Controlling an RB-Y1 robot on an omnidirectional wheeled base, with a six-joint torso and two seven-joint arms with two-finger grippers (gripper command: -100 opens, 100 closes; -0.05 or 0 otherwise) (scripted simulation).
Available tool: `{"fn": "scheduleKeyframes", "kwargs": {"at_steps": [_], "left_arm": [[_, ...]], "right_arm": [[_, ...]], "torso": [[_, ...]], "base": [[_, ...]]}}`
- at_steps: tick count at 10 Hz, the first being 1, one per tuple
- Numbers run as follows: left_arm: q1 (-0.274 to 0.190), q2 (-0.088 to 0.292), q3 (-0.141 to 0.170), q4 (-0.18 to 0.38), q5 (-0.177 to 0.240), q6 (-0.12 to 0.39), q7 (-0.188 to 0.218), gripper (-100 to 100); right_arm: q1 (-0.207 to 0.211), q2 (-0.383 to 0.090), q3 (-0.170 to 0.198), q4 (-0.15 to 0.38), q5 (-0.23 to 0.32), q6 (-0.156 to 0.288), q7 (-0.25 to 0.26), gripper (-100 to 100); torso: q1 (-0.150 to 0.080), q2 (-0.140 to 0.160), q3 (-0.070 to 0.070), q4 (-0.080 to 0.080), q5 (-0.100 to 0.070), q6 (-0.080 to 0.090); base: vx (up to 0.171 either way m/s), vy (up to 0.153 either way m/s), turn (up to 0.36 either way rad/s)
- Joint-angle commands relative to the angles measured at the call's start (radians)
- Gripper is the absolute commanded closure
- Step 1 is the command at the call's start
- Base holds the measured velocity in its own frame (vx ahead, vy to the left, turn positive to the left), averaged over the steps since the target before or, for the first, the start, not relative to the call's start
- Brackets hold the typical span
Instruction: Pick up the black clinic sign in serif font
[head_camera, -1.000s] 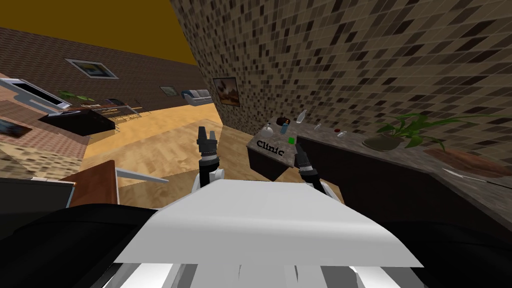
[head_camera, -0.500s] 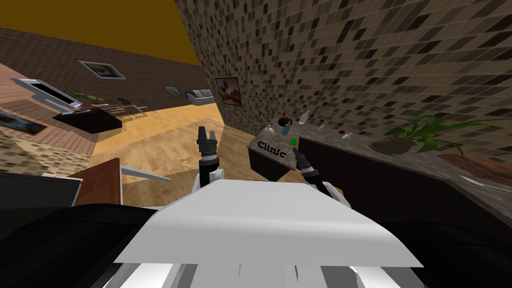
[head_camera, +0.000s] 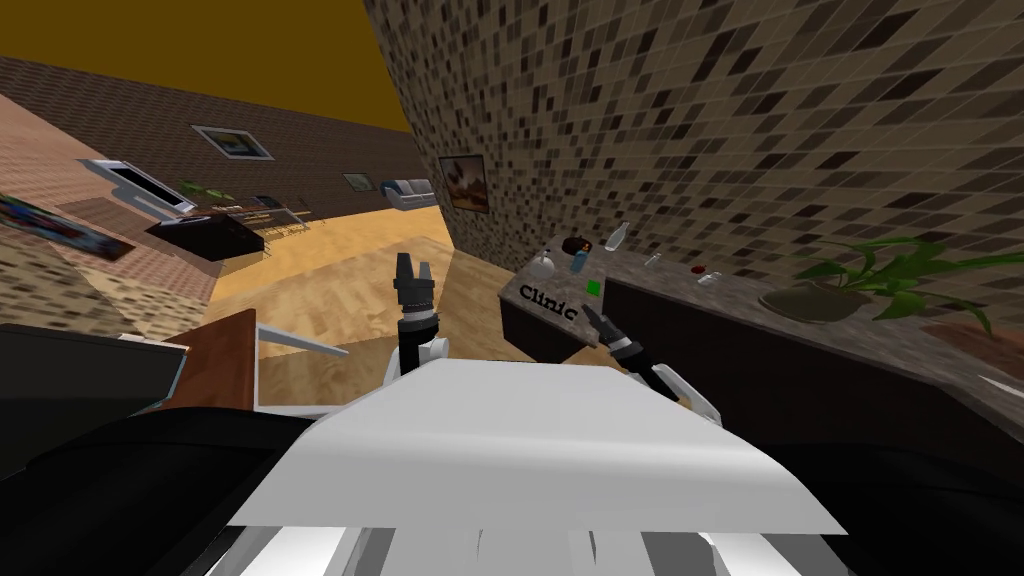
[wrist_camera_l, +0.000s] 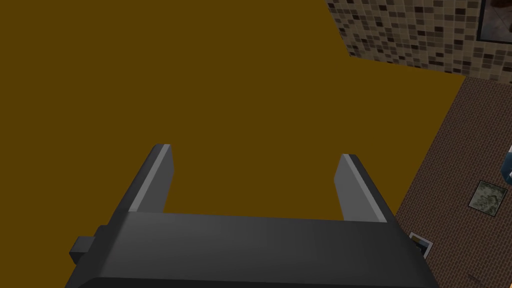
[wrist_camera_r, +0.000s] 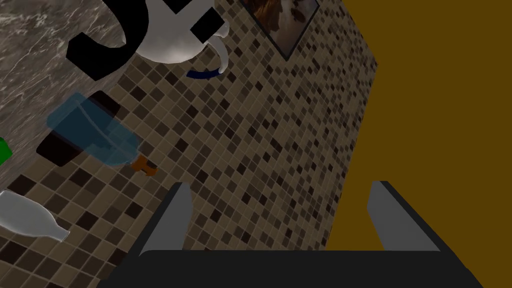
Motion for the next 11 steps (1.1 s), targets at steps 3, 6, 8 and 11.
{"fn": "scheduleKeyframes", "kwargs": {"at_steps": [3, 6, 8, 11], "left_arm": [[0.000, 0.000, 0.000, 0.000, 0.000, 0.000, 0.000, 0], [0.000, 0.000, 0.000, 0.000, 0.000, 0.000, 0.000, 0], [0.000, 0.000, 0.000, 0.000, 0.000, 0.000, 0.000, 0], [0.000, 0.000, 0.000, 0.000, 0.000, 0.000, 0.000, 0]], "right_arm": [[0.000, -0.115, 0.015, 0.065, 0.028, -0.024, 0.012, -100], [-0.002, -0.208, 0.044, 0.147, 0.067, -0.051, 0.024, -100], [-0.003, -0.263, 0.061, 0.185, 0.087, -0.064, 0.028, -100], [-0.004, -0.354, 0.079, 0.225, 0.107, -0.077, 0.030, -100]], "torso": [[0.001, 0.000, 0.000, 0.000, 0.000, 0.000], [0.001, 0.000, 0.000, 0.000, 0.000, 0.001], [0.001, 0.001, 0.000, 0.000, 0.000, 0.001], [0.003, 0.000, 0.000, 0.000, 0.001, 0.000]], "base": [[0.031, 0.016, 0.068], [0.031, 0.030, 0.113], [0.026, 0.037, 0.107], [0.030, 0.044, 0.097]]}}
